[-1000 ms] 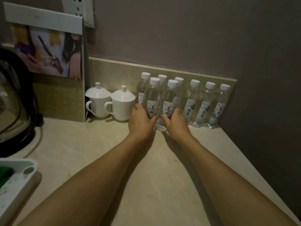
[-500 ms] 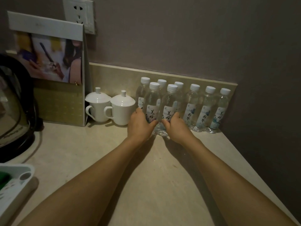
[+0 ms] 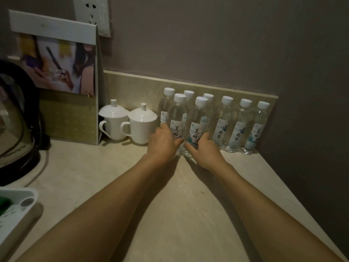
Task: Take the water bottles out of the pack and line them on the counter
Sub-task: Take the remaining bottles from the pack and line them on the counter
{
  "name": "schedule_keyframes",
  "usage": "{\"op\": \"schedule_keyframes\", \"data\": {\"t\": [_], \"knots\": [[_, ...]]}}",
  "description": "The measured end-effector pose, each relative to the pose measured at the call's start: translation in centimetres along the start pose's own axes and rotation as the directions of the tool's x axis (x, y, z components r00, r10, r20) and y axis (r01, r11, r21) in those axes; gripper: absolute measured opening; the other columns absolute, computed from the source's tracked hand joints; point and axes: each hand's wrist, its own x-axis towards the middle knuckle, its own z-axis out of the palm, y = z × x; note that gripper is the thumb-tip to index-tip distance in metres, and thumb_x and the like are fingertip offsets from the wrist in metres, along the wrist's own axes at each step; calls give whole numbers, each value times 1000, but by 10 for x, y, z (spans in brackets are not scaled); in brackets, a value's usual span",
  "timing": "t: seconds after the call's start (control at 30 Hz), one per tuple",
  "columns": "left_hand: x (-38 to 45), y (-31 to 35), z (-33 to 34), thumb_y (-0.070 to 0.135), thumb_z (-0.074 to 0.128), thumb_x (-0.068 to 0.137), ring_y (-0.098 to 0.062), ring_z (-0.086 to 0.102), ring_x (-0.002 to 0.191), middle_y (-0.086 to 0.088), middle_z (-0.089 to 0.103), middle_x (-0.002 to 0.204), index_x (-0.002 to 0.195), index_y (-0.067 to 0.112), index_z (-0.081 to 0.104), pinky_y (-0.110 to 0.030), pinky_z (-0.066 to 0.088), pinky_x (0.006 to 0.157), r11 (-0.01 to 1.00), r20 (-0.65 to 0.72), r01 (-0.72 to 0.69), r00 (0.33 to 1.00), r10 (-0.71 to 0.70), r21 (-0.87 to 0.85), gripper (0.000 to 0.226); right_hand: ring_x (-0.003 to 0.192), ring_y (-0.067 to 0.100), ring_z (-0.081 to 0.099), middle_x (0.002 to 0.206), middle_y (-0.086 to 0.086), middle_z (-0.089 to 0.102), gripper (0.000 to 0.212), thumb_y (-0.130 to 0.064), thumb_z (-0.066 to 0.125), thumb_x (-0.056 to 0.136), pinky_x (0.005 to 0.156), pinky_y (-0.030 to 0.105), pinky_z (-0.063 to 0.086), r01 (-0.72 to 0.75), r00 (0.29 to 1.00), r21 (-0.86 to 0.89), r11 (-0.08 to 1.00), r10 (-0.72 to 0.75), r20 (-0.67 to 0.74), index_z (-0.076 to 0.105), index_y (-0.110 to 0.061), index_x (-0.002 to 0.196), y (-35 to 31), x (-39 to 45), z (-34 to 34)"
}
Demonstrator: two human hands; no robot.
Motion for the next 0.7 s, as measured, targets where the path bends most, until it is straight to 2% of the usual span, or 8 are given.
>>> {"op": "schedule_keyframes", "data": {"t": [0.17, 0.37, 0.7], "knots": [[-1, -3, -2, 36, 76, 80, -25, 62, 110, -7, 64, 119, 120, 10, 52, -36, 55, 88, 996, -31, -10, 999, 7, -93, 53, 108, 34, 61, 124, 16, 59, 66, -50, 53, 92, 86, 47, 54, -10, 999, -38, 999, 8, -45, 30, -3, 133, -1, 1, 2], [-3, -5, -1, 37, 77, 80, -25, 63, 110, -7, 65, 119, 120, 10, 53, -35, 54, 87, 995, -42, -11, 999, 7, -103, 54, 113, 36, 58, 130, 17, 56, 65, -47, 52, 94, 86, 44, 51, -5, 999, -31, 1000, 4, -34, 28, -3, 135, 0, 0, 3], [-7, 1, -7, 31, 77, 81, -25, 62, 113, -9, 64, 122, 122, 9, 54, -31, 51, 86, 991, -10, 2, 1000, -4, -137, 52, 118, 37, 55, 134, 18, 53, 70, -48, 50, 94, 91, 47, 50, -31, 1000, -15, 999, 31, -6, 23, -2, 140, 0, 2, 3]]}}
